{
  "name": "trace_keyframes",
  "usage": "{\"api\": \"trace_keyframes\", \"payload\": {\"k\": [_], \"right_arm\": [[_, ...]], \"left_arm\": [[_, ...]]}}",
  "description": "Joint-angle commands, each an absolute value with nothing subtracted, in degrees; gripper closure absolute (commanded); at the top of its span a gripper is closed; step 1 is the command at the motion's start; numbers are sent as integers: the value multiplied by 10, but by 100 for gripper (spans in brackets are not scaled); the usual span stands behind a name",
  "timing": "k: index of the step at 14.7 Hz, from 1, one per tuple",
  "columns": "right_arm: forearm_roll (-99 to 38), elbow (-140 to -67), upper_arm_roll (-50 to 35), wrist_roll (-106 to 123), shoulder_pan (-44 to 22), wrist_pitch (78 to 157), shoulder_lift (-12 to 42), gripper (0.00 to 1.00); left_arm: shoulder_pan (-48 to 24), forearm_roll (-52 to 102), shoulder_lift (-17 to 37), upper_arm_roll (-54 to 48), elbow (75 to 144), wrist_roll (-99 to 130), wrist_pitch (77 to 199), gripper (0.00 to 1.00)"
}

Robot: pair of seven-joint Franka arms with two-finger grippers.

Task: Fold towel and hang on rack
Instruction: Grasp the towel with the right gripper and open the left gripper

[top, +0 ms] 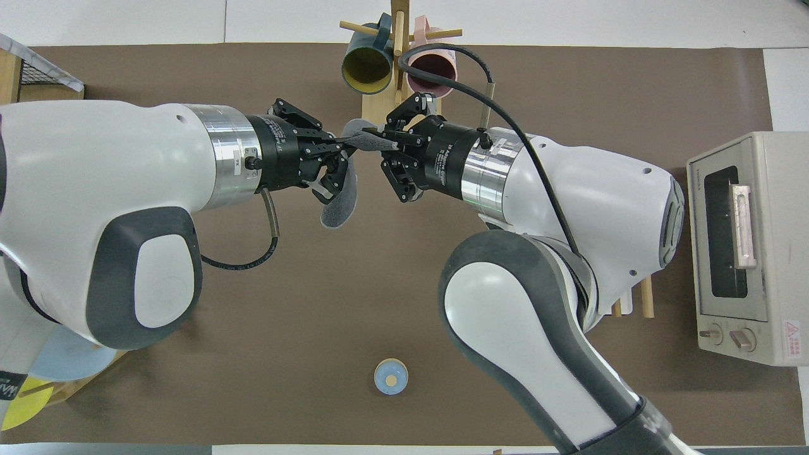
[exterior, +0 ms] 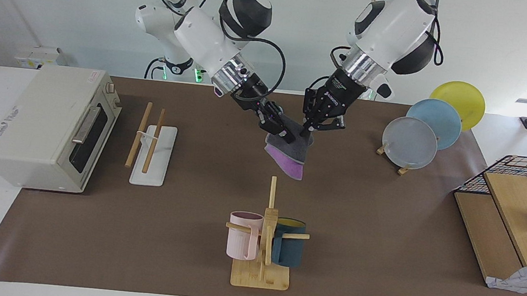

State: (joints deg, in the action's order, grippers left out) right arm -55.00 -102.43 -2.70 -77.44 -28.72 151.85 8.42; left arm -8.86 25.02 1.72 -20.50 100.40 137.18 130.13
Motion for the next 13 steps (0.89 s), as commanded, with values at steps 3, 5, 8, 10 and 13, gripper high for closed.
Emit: {"api": "trace_keyframes", "payload": {"k": [3, 5, 8, 10, 13], "right_arm": [[-554, -1010, -28, -716, -277, 1480, 92, 100], [-532, -1009, -25, -653, -257, 1415, 88, 100], [-398, -1010, -25, -517, -228, 1295, 71, 100], [-328, -1019, -25, -454, -217, 1229, 55, 100], [-227, -1049, -25, -380, -174, 1131, 23, 100]], "left_arm": [[-95, 259, -12, -199, 1041, 1358, 1310, 0], [-89, 259, -18, -199, 1053, 1325, 1309, 0], [-60, 259, -40, -196, 1099, 1196, 1311, 0], [-34, 260, -54, -196, 1126, 1107, 1305, 0], [7, 260, -58, -195, 1138, 970, 1296, 0]]}}
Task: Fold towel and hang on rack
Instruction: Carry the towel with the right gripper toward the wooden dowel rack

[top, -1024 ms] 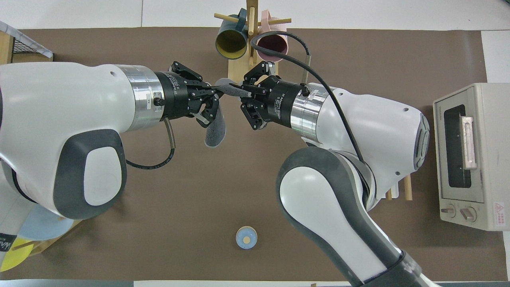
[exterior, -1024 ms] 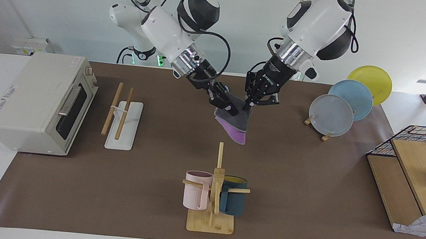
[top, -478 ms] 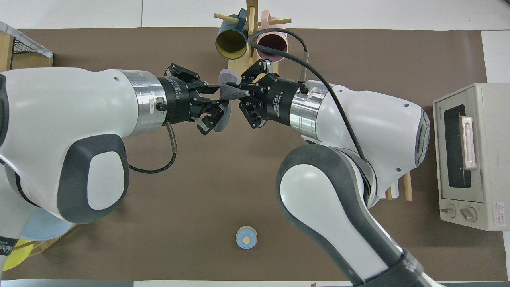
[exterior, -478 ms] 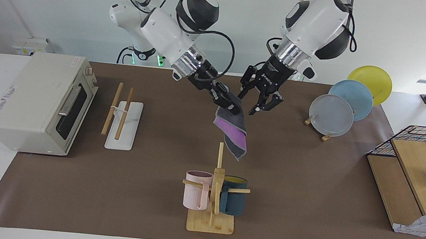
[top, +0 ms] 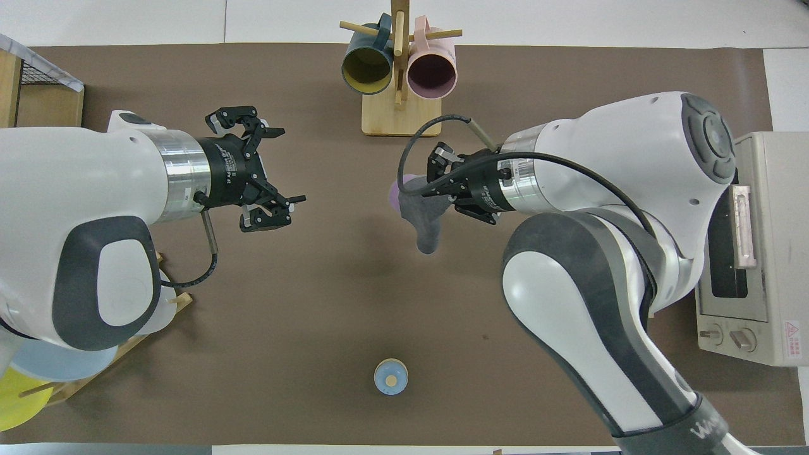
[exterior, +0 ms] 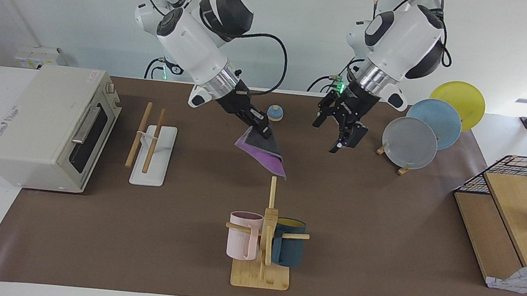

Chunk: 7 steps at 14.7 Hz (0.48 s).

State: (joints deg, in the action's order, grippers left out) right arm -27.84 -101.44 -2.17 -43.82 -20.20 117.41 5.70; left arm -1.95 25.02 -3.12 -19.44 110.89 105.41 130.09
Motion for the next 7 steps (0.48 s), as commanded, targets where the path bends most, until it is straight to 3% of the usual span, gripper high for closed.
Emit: {"api": "trace_keyframes", "payload": {"k": [1, 7], "right_arm": [[-214, -1063, -25, -357, -147, 1115, 13, 100], [-196, -1218, -25, -153, -9, 1114, -54, 100]], "left_arm": [[22, 260, -57, -195, 1137, 914, 1286, 0], [111, 227, -49, -193, 1106, 554, 1229, 0]]}}
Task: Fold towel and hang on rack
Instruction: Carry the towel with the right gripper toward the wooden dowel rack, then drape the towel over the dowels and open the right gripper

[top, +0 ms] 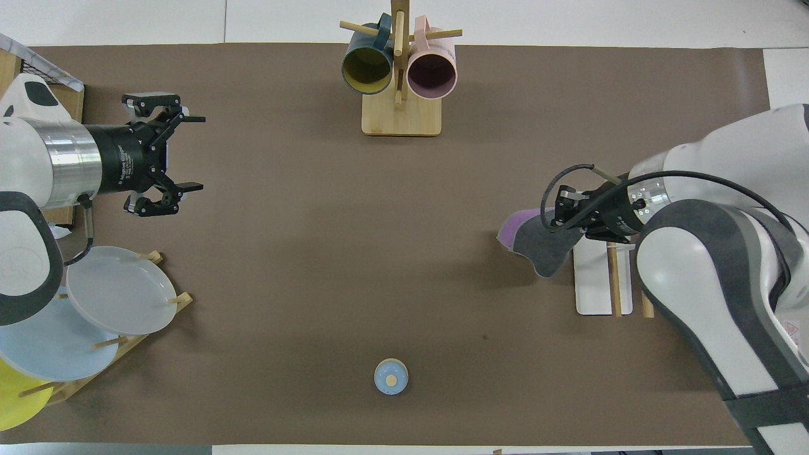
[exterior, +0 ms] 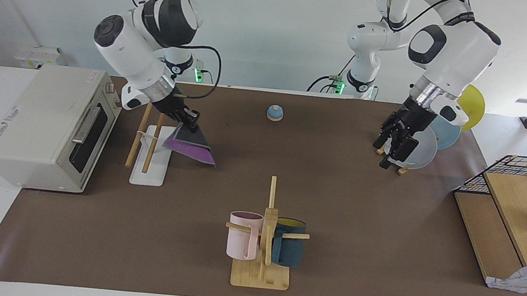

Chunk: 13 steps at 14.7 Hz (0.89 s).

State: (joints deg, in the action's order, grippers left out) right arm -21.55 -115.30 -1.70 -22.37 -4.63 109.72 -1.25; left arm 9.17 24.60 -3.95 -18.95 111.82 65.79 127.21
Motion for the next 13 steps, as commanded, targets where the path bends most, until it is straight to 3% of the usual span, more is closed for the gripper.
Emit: {"api": "trace_keyframes", "payload": {"k": [1, 6, 9, 11, 13], "right_arm": [[-159, -1229, -25, -111, 1, 1117, -58, 100], [-48, -1224, -25, -14, 31, 1113, -60, 100], [6, -1223, -25, 25, 35, 1111, -74, 100], [29, -1223, -25, 40, 37, 1110, -79, 100], [49, -1223, -25, 54, 47, 1116, -81, 100]], "left_arm": [[121, 201, -46, -193, 1092, 500, 1201, 0], [138, 59, -8, -193, 995, 263, 1062, 0], [138, 2, 0, -192, 972, 145, 1015, 0], [100, -9, -2, -145, 972, 102, 989, 0], [17, -8, -8, -58, 978, 77, 958, 0]]}}
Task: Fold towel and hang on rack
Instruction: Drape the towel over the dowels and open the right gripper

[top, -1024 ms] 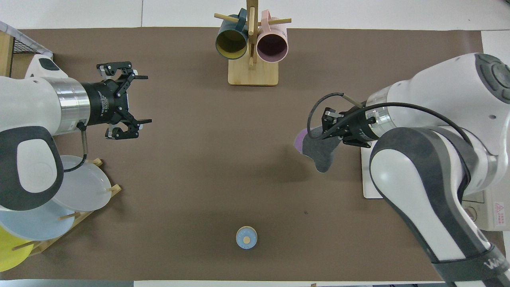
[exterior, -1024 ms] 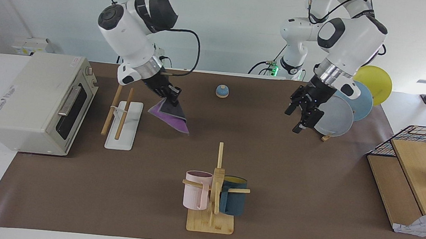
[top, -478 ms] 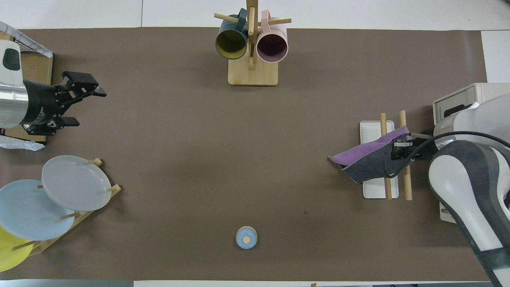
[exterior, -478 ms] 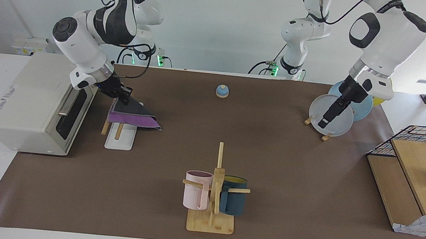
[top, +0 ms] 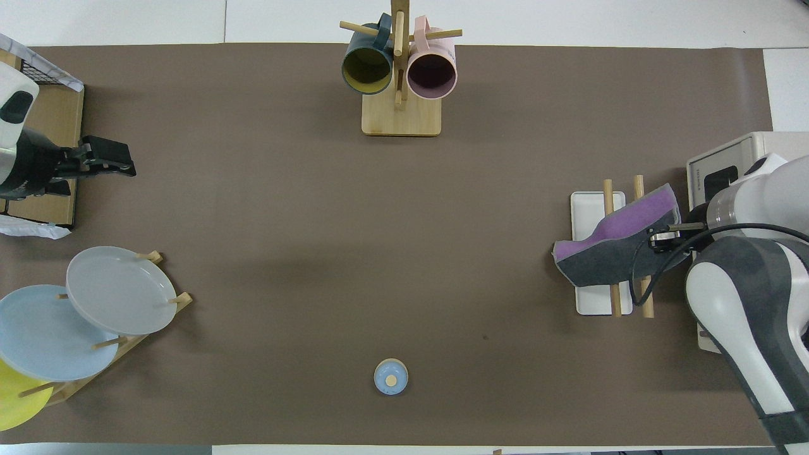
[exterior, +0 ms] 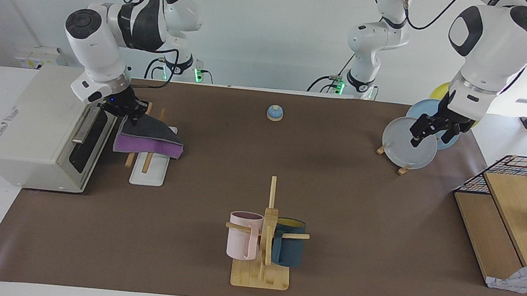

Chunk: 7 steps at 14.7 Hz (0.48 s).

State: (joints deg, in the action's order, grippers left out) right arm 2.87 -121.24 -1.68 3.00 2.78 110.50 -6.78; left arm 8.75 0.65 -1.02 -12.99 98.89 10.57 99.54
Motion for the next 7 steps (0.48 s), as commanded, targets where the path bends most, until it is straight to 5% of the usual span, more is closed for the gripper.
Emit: {"api": "trace_keyframes", "payload": {"k": [1, 7], "right_arm": [[49, -1223, -25, 54, 50, 1116, -81, 100], [48, -1230, -25, 50, 62, 1115, -85, 100]], "left_arm": [[5, -5, -9, -49, 983, 76, 947, 0], [-10, -3, -11, -49, 975, 79, 947, 0]]}}
